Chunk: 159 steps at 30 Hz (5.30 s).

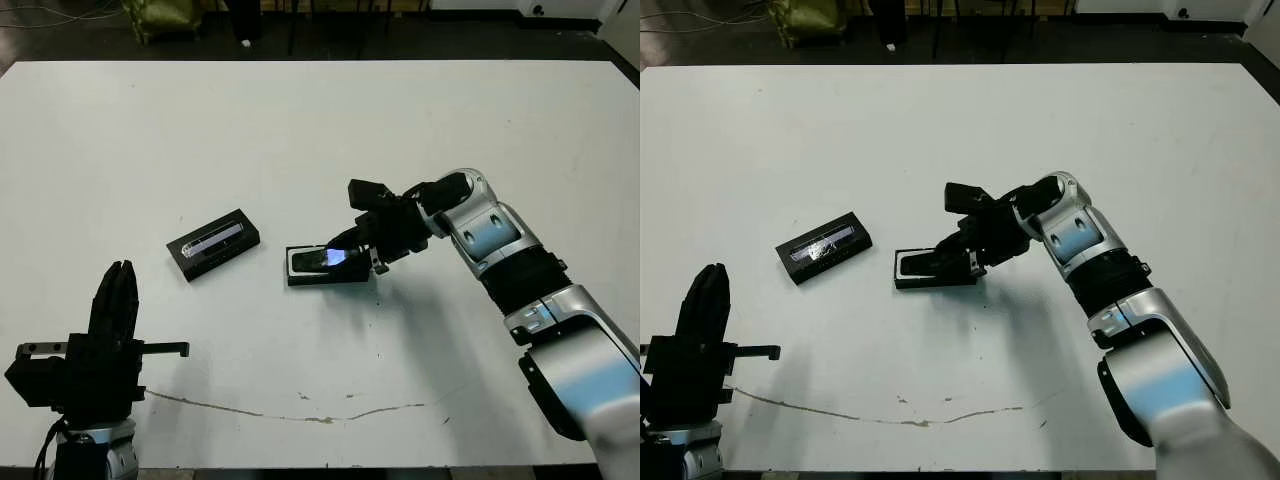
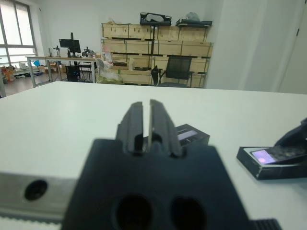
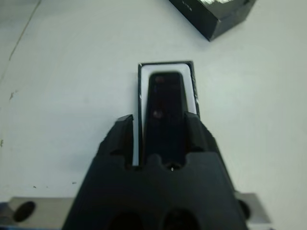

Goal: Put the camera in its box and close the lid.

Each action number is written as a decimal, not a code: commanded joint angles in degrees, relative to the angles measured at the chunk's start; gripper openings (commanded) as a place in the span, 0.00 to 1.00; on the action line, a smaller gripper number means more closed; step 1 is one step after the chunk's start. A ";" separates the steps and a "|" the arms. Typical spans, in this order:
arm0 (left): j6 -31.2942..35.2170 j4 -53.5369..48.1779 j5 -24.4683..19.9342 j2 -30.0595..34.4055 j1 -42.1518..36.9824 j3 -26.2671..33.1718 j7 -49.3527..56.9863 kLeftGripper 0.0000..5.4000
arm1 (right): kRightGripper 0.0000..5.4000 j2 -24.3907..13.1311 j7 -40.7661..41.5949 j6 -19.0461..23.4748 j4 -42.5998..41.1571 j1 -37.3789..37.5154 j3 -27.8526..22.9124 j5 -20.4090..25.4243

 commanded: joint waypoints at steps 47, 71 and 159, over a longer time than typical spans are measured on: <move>1.11 0.89 -0.39 -0.08 0.68 0.22 -0.08 0.00 | 0.89 -2.25 4.34 0.86 3.72 -2.12 -5.19 3.75; 2.84 0.20 -0.44 0.39 -0.47 0.47 -0.31 0.00 | 0.50 -1.29 -35.43 4.38 -34.92 25.51 -30.62 18.93; 32.20 31.67 -5.07 33.85 -42.72 -5.03 -43.16 1.00 | 0.00 7.25 -65.22 -12.86 -60.12 71.42 -33.50 17.10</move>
